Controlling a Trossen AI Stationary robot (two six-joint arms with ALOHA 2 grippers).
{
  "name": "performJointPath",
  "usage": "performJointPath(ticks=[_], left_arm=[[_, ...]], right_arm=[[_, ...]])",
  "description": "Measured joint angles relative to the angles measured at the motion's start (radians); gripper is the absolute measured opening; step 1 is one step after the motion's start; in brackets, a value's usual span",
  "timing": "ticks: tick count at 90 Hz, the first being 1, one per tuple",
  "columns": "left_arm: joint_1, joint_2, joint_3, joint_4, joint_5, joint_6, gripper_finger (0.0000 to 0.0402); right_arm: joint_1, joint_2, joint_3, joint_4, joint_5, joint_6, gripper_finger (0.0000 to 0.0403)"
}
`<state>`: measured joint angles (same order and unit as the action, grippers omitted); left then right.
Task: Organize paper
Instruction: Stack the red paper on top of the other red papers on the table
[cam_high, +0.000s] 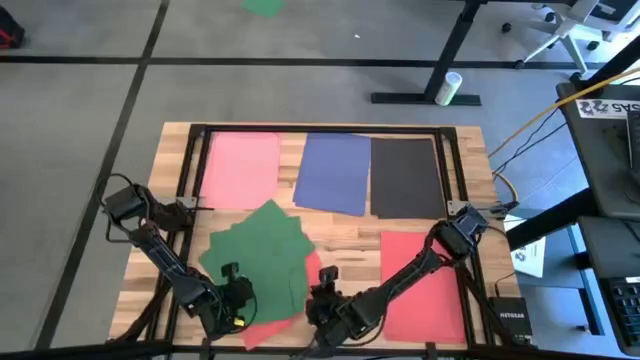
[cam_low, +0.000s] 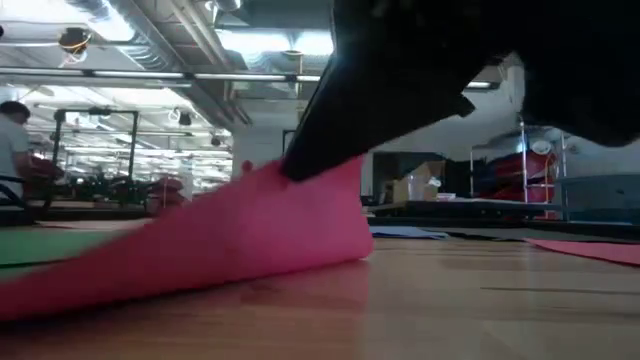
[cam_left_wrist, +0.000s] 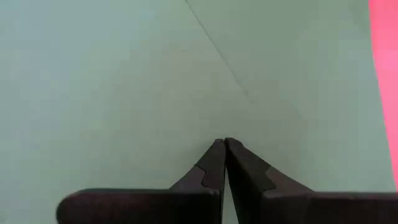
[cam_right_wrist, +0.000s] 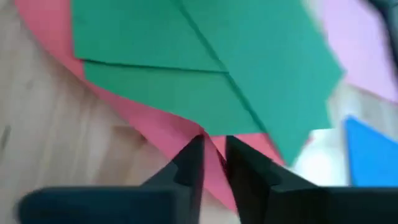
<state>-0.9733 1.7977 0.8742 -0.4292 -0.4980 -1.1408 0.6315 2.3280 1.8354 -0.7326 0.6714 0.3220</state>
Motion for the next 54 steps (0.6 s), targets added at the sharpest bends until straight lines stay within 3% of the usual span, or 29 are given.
performJointPath(ticks=[6,26,54], left_arm=[[0.0,0.0,0.0,0.0,0.0,0.0,0.0],[0.0,0.0,0.003,-0.002,0.0,0.007,0.0],[-0.001,-0.038,0.036,-0.006,-0.002,0.082,0.0]], right_arm=[[-0.005,0.0,-0.006,0.006,-0.037,-0.017,0.0008],[0.0,0.0,-0.005,-0.031,-0.102,-0.017,0.0001],[0.03,0.0,0.147,-0.317,-0.108,0.03,0.0]])
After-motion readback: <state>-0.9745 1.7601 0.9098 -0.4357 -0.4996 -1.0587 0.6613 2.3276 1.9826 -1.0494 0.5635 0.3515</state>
